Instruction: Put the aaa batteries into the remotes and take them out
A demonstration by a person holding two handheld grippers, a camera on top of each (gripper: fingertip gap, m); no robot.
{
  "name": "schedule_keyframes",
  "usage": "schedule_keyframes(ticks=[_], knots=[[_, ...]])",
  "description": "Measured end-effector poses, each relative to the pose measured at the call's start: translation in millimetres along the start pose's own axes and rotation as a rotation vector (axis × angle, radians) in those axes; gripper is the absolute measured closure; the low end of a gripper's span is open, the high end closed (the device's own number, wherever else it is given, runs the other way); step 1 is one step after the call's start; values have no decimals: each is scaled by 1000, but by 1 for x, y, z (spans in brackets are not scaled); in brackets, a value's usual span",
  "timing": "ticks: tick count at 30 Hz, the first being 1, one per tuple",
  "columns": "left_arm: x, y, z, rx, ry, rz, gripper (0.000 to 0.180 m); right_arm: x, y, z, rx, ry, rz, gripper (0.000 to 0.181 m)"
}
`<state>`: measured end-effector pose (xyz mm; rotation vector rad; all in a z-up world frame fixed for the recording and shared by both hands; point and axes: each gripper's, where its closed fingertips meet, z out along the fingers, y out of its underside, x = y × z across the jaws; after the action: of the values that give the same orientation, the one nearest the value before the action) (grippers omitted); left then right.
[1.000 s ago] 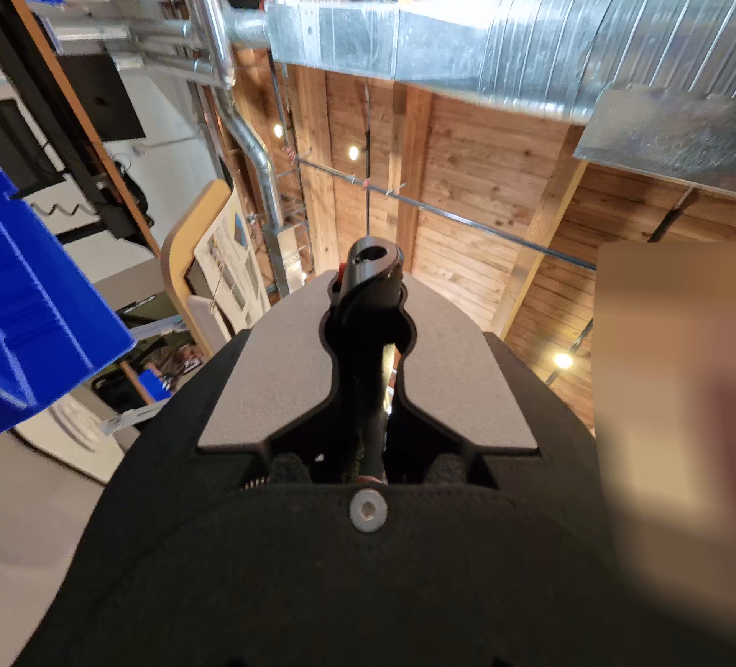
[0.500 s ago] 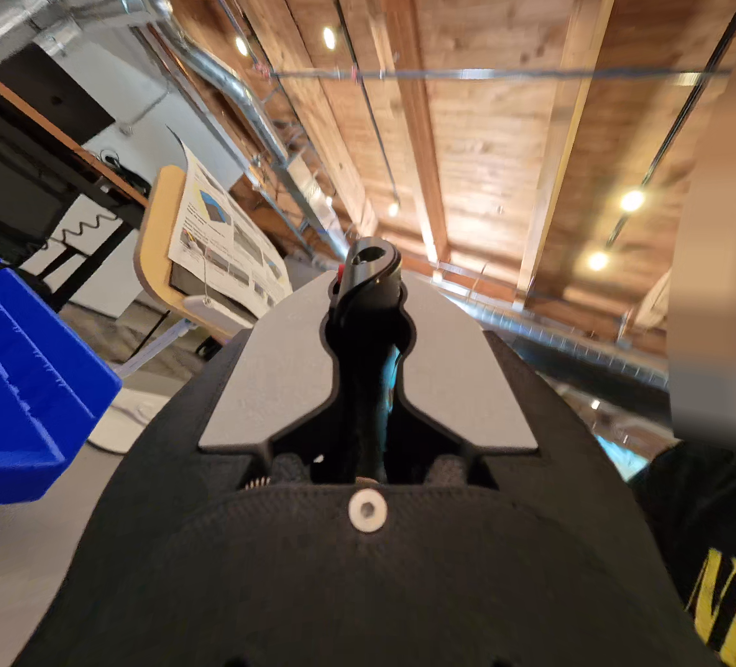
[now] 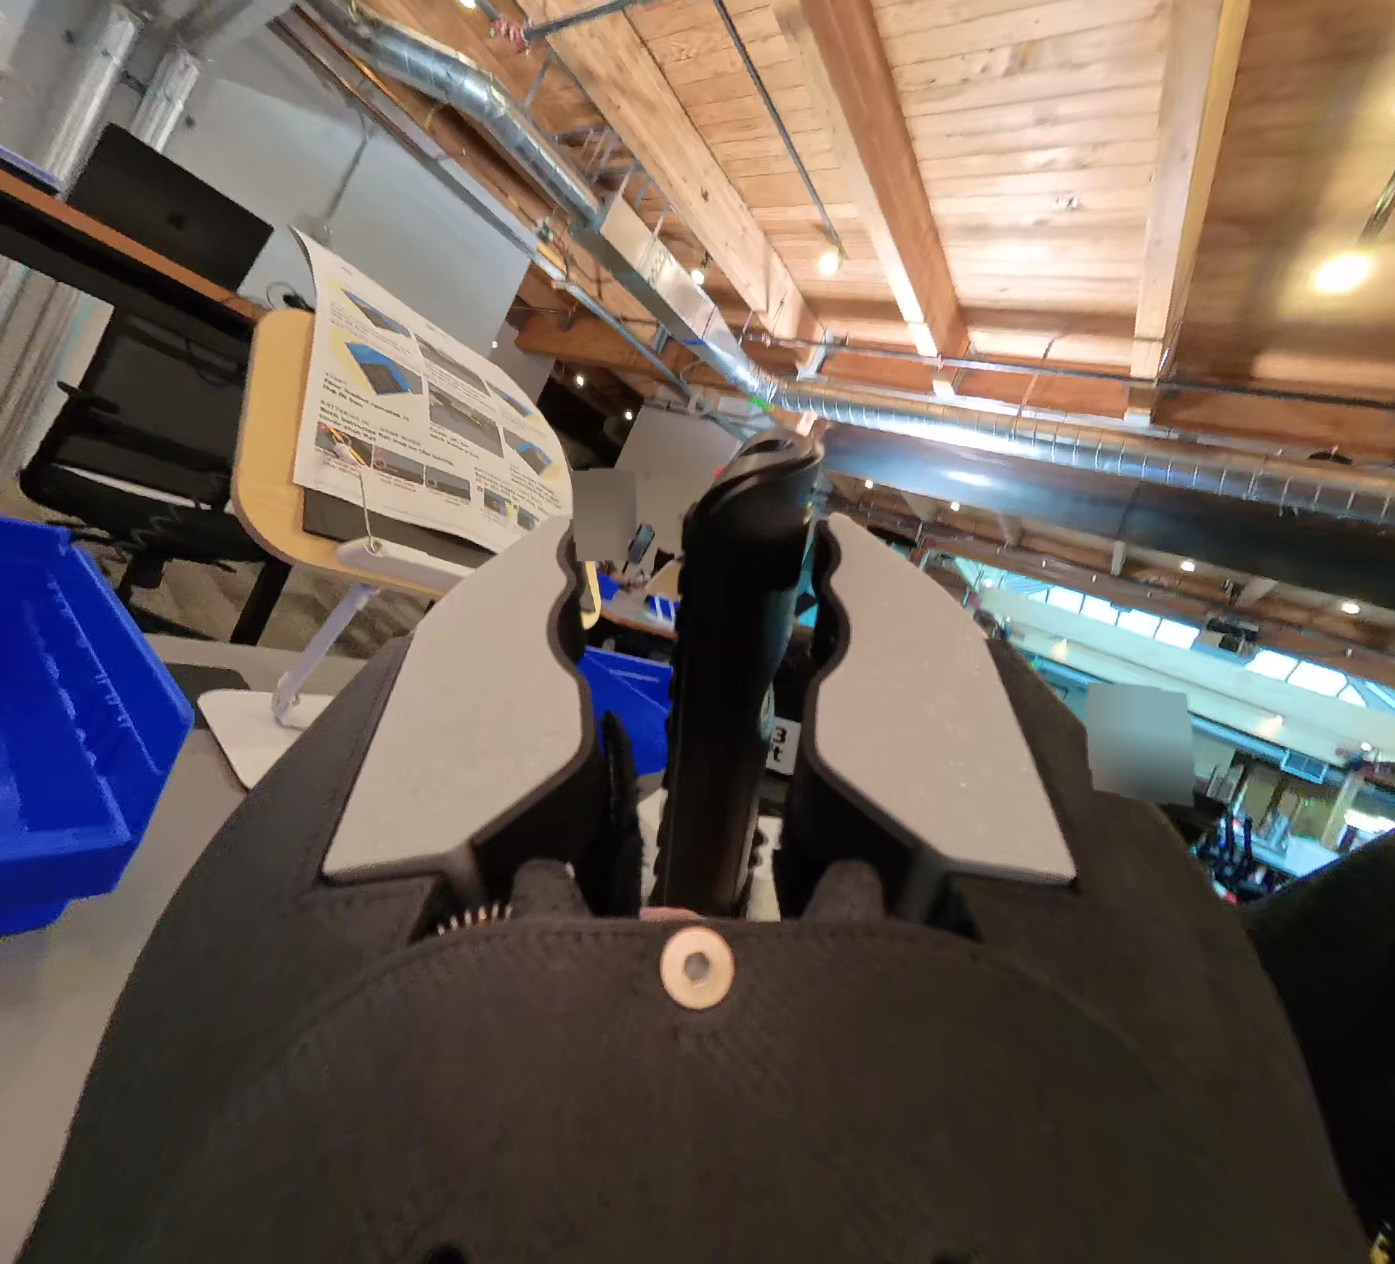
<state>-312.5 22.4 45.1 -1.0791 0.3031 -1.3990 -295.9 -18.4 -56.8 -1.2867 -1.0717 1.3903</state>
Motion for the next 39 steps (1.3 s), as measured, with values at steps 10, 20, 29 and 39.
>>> schedule_keyframes(ticks=[10,20,29,39], knots=[[8,9,-18,-123,-128,79,106,-22,-26,-42,80,37,-49,157],[-34,32,-83,-278,-367,121,97,-20,-23,-105,141,180,-55,157],[-61,65,-107,-516,-554,398,82,-6,-38,-151,212,292,-73,157],[-93,99,-122,-578,-614,339,80,-9,-33,-147,176,285,-106,157]])
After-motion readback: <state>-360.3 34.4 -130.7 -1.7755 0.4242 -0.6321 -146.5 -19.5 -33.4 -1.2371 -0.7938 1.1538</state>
